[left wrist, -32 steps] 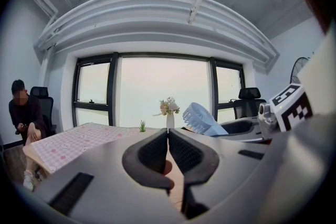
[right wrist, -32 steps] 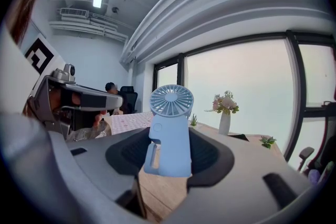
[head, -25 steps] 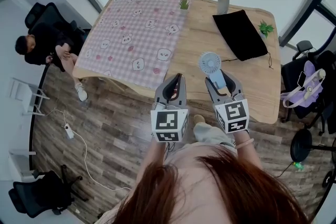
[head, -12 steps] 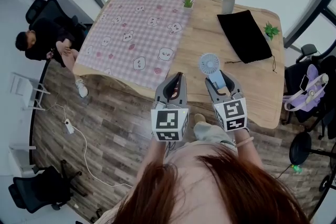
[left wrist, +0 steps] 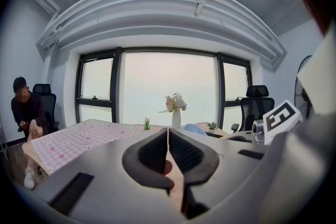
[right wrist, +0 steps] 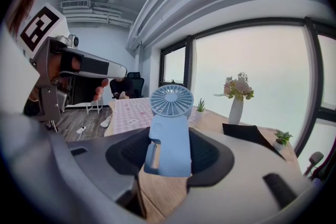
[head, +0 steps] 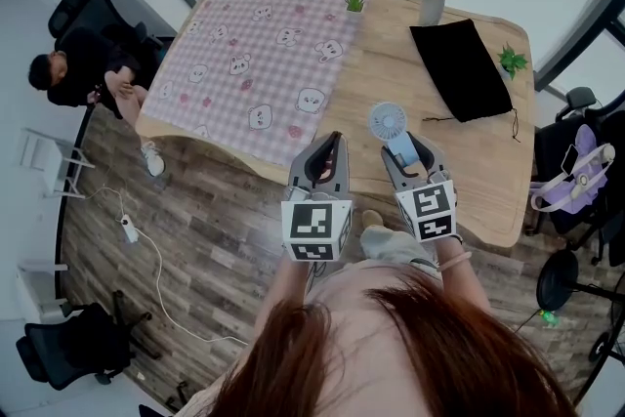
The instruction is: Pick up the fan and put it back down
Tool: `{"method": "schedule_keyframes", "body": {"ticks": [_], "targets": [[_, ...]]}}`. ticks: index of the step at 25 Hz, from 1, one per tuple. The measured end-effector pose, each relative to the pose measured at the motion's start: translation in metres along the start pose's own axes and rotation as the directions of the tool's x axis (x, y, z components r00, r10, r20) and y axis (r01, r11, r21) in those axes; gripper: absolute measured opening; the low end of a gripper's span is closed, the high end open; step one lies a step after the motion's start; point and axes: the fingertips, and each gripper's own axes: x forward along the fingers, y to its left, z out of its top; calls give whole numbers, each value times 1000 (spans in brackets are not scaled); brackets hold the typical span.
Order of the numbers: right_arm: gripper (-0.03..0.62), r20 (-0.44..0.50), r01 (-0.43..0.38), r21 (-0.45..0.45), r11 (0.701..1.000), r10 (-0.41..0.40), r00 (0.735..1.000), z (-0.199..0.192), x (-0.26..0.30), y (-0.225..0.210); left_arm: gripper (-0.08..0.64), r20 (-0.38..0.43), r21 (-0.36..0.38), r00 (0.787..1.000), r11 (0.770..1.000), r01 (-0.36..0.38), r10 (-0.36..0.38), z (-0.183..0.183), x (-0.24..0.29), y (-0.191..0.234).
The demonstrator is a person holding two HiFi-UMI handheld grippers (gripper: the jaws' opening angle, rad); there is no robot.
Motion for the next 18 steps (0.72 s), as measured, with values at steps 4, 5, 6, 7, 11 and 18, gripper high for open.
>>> {"method": "schedule_keyframes", "body": {"ticks": [4,5,6,7,11,18], "targets": [[212,-23,-18,1,1000,18,1000,-7,8,0,14,-4,-2,1000,1000,-6,6,-2,6,3],[213,-28,-22,3,1000,23,999,-9,11,0,14,-6,-3,1000,1000,-8,8,-2,7,4],[213,-32,-25,3,1000,25,999,-10,13,-1,14,-8,-4,1000,1000,-10,10,-2,9,4],[213,-35,-26,2,1000,27,999,-12,15,-2,14,-9,-3,1000,1000,-12,12,-2,11,5],[213,-48,-32,-3,999,31,998,-18,24,-5,14,-13,-3,1000,1000,-15,15,-1,17,7],[213,-92,-62,7,998,63,994,-34,35,-7,14,-19,-4,1000,1000,-17,17,-2,28,7]]}}
